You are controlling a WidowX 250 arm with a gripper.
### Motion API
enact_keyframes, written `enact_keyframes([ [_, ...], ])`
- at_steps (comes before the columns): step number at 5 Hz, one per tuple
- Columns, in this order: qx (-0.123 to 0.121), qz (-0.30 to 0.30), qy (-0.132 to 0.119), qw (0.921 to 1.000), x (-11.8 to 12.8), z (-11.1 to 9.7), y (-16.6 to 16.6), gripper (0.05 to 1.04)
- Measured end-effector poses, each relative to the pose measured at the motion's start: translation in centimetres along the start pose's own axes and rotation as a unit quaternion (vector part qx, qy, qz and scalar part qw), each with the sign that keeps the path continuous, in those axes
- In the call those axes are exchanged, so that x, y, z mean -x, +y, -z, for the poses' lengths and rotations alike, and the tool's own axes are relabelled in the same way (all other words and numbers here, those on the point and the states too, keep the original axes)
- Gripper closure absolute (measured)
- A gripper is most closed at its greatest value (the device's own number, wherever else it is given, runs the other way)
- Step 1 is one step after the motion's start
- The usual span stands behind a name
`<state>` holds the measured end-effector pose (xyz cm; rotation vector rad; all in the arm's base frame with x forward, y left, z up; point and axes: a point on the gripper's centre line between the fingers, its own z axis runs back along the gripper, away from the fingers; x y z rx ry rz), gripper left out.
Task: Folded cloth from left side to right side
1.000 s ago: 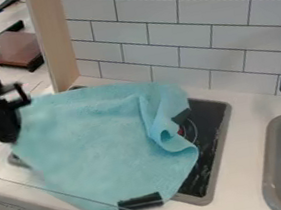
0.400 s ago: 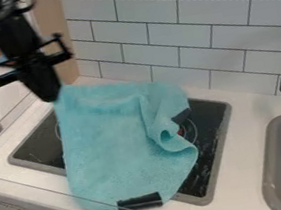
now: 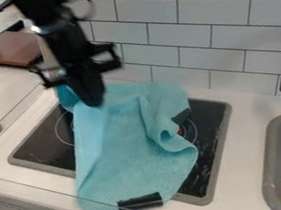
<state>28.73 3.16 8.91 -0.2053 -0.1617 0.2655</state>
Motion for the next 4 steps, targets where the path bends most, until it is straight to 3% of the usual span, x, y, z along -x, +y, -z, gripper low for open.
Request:
enact_keyframes([
  [1, 0.001, -0.005, 0.023, 0.9997, 0.0, 2.9, -0.9, 1.035],
  [2, -0.015, -0.02, 0.038, 0.999, 0.0, 5.5, -0.4, 1.035],
  [4, -0.011, -0.013, 0.041, 0.999, -0.3, 6.9, -0.3, 1.019],
])
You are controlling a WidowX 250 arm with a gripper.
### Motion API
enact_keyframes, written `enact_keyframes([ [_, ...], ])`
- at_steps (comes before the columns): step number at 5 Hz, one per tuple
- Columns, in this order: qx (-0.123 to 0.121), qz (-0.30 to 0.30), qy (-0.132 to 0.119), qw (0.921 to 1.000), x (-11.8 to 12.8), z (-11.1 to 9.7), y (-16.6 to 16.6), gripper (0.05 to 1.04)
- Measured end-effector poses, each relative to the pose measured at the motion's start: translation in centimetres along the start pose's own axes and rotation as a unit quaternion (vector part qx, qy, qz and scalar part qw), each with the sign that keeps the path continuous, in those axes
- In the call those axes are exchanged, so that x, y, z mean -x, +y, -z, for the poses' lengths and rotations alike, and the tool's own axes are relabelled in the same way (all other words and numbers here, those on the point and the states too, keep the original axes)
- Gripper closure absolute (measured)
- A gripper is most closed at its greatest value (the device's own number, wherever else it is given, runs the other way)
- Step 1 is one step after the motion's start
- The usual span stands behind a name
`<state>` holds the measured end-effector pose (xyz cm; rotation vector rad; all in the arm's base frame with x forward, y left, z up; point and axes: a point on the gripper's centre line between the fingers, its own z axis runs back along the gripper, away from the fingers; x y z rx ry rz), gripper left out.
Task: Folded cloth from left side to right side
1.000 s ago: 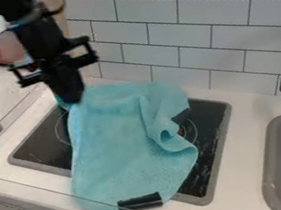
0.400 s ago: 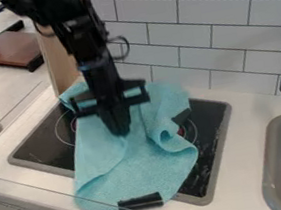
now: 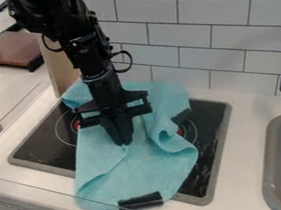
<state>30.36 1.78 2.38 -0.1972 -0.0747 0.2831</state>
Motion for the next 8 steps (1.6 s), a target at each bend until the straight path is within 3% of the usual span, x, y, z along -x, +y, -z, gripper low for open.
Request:
enact_keyframes([
  [1, -0.001, -0.007, 0.003, 1.0, -0.1, -0.1, 0.0, 0.877],
  [2, 0.001, -0.009, 0.004, 1.0, -0.1, -0.2, -0.1, 0.65],
  [4, -0.006, -0.013, 0.004, 0.9999, 0.1, -0.9, 0.0, 0.107],
  [5, 0.002, -0.009, 0.008, 0.9999, -0.2, -1.7, -0.4, 0.072],
  [6, 0.009, -0.005, -0.009, 0.9999, -0.7, -3.8, -0.9, 0.081],
  [8, 0.015, 0.015, -0.02, 0.9996, -0.6, -8.8, -1.0, 0.085],
])
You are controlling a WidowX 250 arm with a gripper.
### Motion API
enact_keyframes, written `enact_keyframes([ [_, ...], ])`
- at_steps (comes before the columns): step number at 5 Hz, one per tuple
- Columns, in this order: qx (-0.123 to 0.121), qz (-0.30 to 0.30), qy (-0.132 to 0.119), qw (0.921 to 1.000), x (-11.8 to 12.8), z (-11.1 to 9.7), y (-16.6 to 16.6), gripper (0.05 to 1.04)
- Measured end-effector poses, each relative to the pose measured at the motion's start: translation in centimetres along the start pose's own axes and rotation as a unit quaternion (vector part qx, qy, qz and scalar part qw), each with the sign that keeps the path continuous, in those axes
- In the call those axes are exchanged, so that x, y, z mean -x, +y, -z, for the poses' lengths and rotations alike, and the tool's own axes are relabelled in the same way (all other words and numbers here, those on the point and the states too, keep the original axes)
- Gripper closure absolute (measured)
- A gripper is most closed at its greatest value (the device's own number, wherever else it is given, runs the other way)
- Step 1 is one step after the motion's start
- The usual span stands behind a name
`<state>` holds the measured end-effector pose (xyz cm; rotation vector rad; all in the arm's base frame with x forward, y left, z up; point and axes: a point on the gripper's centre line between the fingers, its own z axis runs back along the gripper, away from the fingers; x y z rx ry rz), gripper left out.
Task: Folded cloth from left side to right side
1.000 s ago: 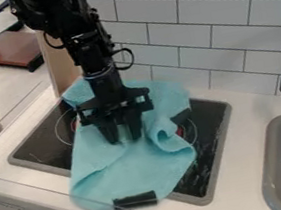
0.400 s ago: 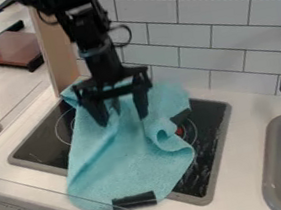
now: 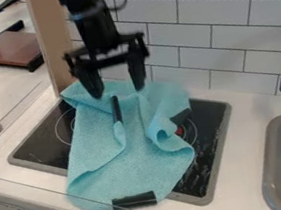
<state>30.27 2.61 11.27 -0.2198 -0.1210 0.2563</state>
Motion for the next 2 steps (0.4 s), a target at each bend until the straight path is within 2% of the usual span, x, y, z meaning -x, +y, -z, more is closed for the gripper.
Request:
enact_keyframes([
  [1, 0.006, -0.002, -0.008, 0.9999, 0.29, -1.74, 0.97, 0.085],
  [2, 0.006, 0.0, -0.008, 0.9999, 0.3, -1.81, 1.04, 0.085],
])
